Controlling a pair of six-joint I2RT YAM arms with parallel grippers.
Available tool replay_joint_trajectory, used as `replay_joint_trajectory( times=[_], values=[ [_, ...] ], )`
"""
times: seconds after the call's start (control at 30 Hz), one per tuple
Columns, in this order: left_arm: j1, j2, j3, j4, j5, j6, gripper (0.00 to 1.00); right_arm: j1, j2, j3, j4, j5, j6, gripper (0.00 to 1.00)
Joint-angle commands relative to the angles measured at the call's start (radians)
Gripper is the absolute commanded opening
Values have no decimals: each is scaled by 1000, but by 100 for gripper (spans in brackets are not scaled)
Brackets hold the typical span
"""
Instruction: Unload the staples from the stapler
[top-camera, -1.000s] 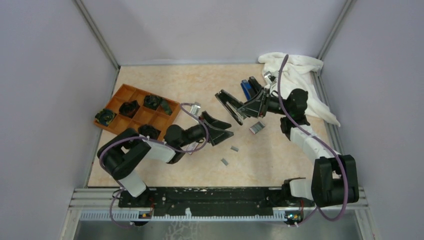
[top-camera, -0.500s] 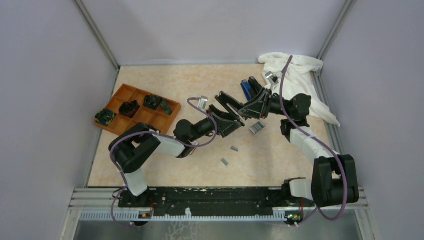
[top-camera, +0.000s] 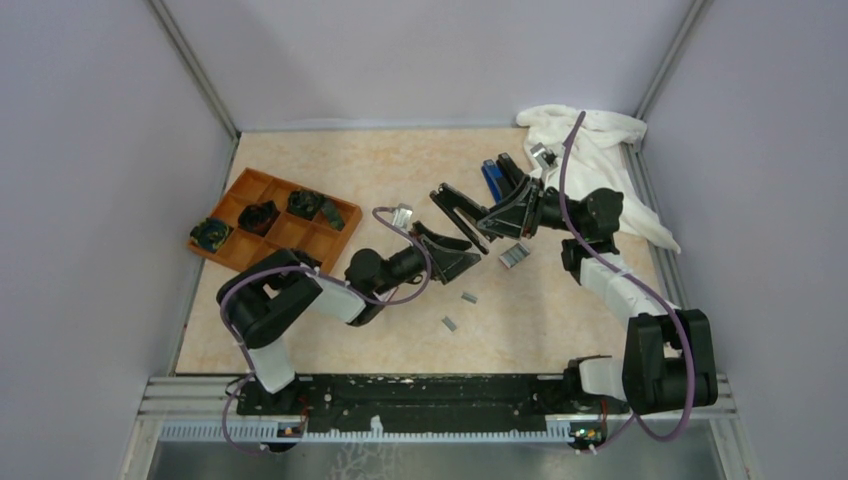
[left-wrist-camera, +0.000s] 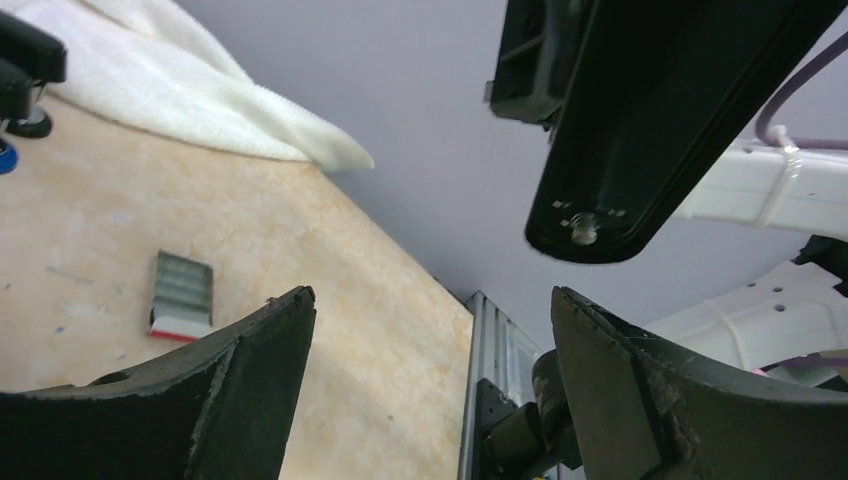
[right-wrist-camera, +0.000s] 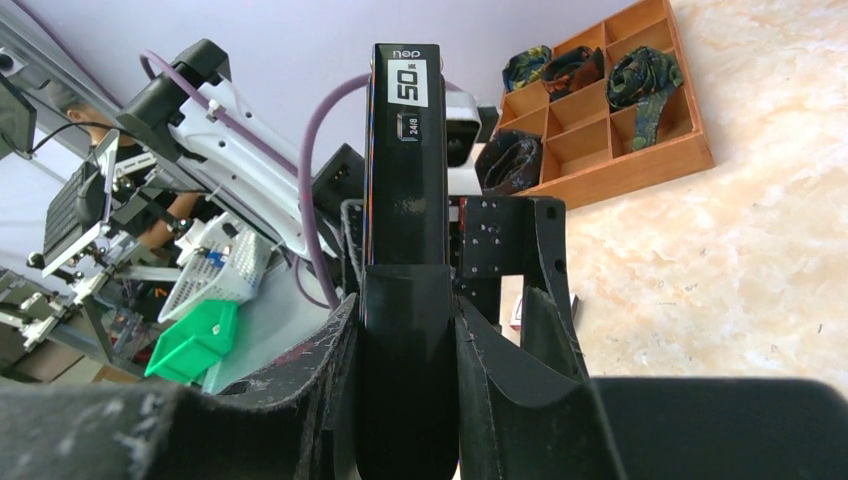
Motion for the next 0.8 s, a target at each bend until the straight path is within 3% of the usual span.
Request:
replay_joint_trajectory(
  times=[0.0, 0.33, 0.63, 0.77],
  values=[
    [-5, -36, -52, 271, -58, 31, 92, -3, -43, 21, 89, 19, -8, 0],
    [-11, -97, -11, 271, 107, 6, 92, -3, -39, 21, 41, 22, -49, 0],
    [-17, -57, 80, 271, 75, -46, 92, -3, -39, 18, 24, 25, -64, 0],
    [-17, -22, 113, 271, 47, -67, 86, -4, -39, 18, 22, 24, -66, 0]
  ],
)
